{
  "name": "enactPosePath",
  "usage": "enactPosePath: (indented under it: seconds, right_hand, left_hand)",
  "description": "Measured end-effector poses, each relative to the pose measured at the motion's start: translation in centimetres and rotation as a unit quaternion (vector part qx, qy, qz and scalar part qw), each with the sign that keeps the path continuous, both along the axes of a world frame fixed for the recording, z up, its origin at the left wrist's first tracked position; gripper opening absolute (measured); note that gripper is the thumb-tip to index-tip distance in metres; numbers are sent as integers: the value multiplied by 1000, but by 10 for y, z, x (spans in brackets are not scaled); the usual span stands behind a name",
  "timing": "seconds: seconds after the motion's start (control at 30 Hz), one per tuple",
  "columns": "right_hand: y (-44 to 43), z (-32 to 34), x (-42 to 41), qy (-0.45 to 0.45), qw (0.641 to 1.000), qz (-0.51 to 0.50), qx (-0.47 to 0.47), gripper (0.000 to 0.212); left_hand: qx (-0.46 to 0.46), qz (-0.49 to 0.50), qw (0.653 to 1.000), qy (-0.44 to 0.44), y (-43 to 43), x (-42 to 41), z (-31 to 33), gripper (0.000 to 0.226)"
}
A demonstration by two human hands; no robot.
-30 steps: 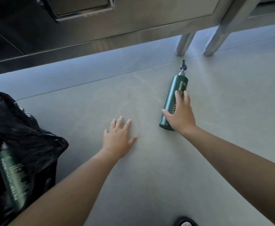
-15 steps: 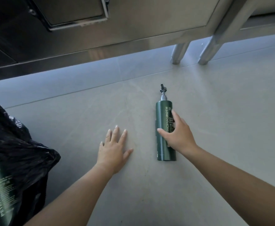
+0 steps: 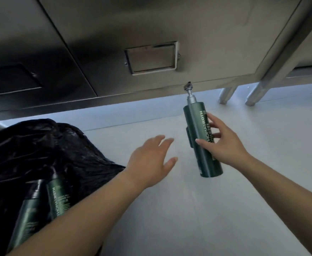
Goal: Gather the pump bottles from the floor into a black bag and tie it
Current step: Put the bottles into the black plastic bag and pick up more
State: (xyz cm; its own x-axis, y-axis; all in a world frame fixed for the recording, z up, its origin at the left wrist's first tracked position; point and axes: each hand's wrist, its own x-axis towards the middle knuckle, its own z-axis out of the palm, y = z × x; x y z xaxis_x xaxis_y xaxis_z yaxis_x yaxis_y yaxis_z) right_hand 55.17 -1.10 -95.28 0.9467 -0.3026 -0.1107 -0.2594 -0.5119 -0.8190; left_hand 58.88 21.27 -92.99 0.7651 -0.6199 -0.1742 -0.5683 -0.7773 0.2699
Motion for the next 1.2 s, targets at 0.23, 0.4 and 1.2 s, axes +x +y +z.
enactPosePath:
  seconds: [0.23,0.4,1.2]
  right_hand:
    - [70,97,26,-81,994,71,26,78]
    - [164,118,28,-81,973,209,60,79]
    - [393,-22,10,71,923,377,18,76]
  left_hand:
    - [11,75,992,-97,114,24,74,57]
    - [32,168,979,-112,222,3,90,59]
    - [45,387,921,15,408,-99,5,63]
